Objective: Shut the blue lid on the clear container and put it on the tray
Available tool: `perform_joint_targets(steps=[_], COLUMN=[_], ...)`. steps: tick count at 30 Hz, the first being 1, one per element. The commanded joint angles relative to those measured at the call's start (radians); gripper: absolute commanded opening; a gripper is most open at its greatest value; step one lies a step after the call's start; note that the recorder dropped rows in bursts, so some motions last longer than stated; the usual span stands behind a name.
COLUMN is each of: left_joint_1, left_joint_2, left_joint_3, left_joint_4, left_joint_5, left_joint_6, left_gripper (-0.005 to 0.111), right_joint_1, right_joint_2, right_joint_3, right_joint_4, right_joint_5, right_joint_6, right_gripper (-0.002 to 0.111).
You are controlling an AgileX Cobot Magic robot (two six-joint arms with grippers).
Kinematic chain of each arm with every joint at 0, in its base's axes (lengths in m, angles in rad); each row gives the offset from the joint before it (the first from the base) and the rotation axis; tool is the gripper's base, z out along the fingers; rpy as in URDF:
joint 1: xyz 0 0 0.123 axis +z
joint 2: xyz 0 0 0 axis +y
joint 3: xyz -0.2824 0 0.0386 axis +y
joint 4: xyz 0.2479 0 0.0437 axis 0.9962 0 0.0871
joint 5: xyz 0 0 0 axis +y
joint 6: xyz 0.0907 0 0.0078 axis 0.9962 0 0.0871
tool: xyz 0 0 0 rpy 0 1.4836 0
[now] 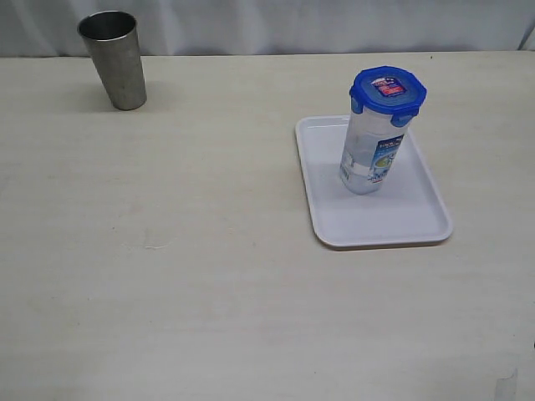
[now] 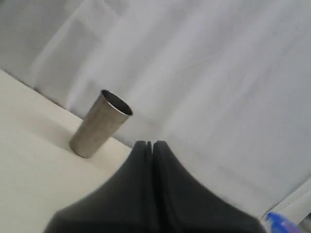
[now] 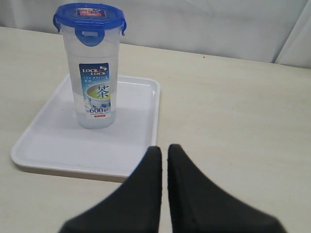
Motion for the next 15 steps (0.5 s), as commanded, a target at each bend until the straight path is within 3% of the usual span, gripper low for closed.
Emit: perform_joint_targets(steps=[1, 4, 7, 10, 15], left_joint_1=[0.004, 0.004, 0.004, 0.004, 0.004], left_joint_2=[-0.004, -0.004, -0.004, -0.004, -0.004], left_joint_3=[0.002, 0.002, 0.002, 0.002, 0.002], left_joint_4=[-0.021, -0.021, -0.016, -0.012, -0.008], left_joint_5=[0.06, 0.128, 0.207, 0.279, 0.282], left_joint_6=[0.422, 0.668, 0.792, 0.802, 0.789], left_gripper=[0.0, 0.0, 0.0, 0.0, 0.0], right_joint_1=[-0.002, -0.002, -0.002, -0.002, -0.002], right_joint_2=[-0.004, -0.004, -0.004, -0.004, -0.004], right_joint_3=[0.001, 0.001, 0.001, 0.001, 0.001], right_joint_4=[0.003, 0.003, 0.003, 0.003, 0.003], right_joint_5=[0.001, 0.001, 0.001, 0.001, 0.001], right_joint_6=[0.002, 0.002, 0.002, 0.002, 0.002], right_gripper=[0.005, 0.005, 0.005, 0.005, 0.005])
